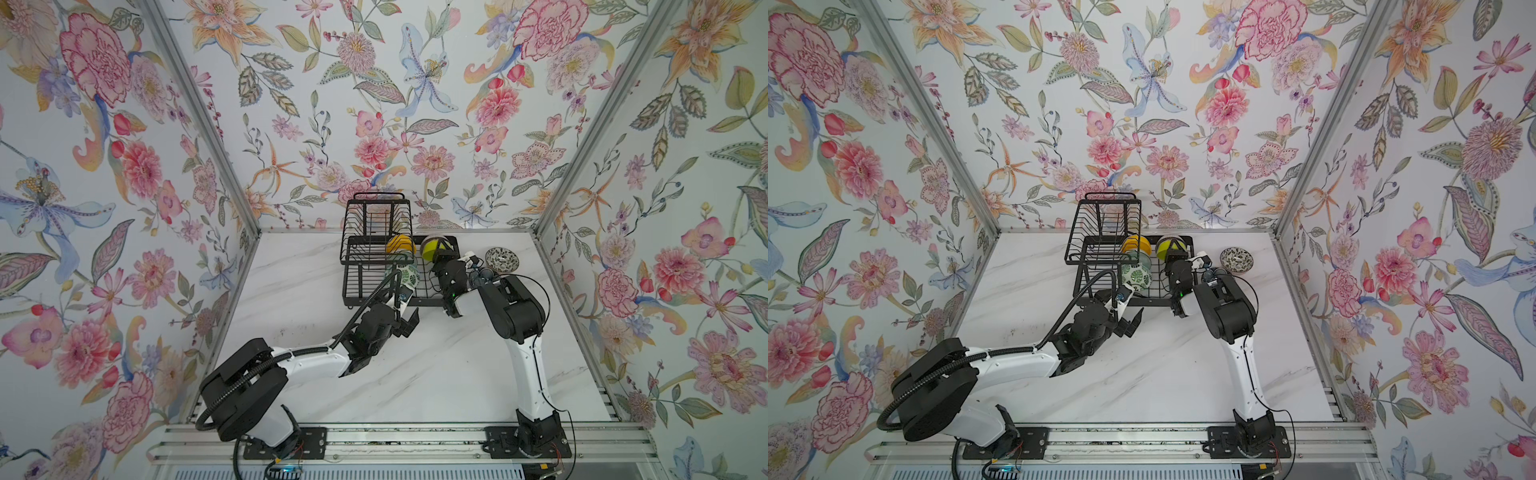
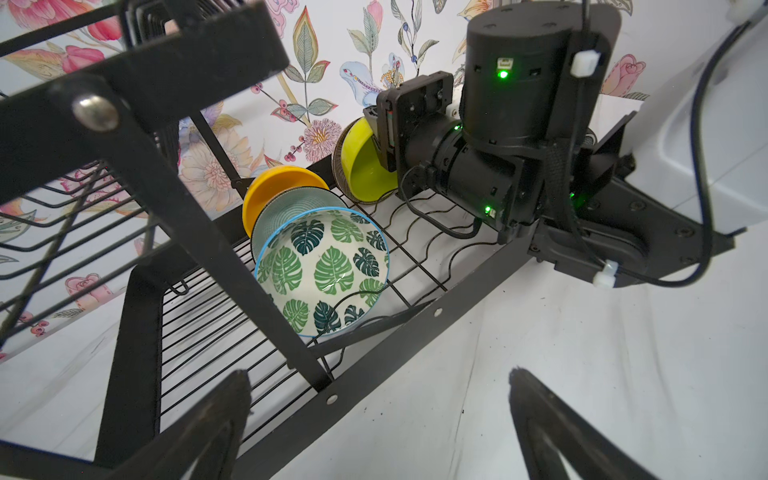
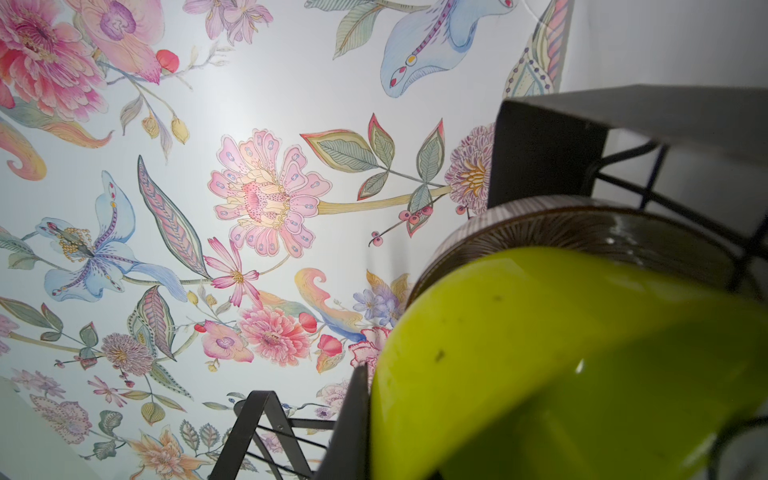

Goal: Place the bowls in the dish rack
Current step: 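Set the lime-green bowl upright in slots beside the striped bowl with the right gripper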

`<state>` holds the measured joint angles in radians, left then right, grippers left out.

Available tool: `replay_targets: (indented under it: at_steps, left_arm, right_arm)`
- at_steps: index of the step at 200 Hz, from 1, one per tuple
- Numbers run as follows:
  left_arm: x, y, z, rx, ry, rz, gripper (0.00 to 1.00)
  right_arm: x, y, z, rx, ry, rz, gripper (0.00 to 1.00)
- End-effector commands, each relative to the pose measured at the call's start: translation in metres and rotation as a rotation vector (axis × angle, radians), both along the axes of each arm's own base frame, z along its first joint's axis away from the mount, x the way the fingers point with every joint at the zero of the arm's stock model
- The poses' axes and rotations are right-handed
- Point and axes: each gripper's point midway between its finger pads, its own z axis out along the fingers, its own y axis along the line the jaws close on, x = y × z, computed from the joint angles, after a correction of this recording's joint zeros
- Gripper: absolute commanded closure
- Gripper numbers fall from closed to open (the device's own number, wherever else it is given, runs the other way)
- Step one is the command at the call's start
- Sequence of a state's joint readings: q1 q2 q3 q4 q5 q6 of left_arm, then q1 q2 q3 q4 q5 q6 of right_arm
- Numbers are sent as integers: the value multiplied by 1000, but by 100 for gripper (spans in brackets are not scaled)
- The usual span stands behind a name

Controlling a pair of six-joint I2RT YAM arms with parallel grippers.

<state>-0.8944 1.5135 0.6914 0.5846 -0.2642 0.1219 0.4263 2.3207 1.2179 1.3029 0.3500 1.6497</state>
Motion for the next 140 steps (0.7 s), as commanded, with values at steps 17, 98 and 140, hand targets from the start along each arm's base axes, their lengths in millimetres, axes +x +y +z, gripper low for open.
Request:
replay_targets:
  at_steps: [17, 98, 140]
  left_arm:
    - [2, 5, 3, -27, 2, 5, 1]
    - [2, 5, 4, -33, 1, 6, 1]
    - [2, 4, 5, -35, 0, 4, 1]
  right_arm:
    - [0, 8, -17, 17, 66, 20, 100]
    - [-3, 10, -32, 36, 151, 54, 100]
    - [-3, 12, -46, 29, 262, 89, 100]
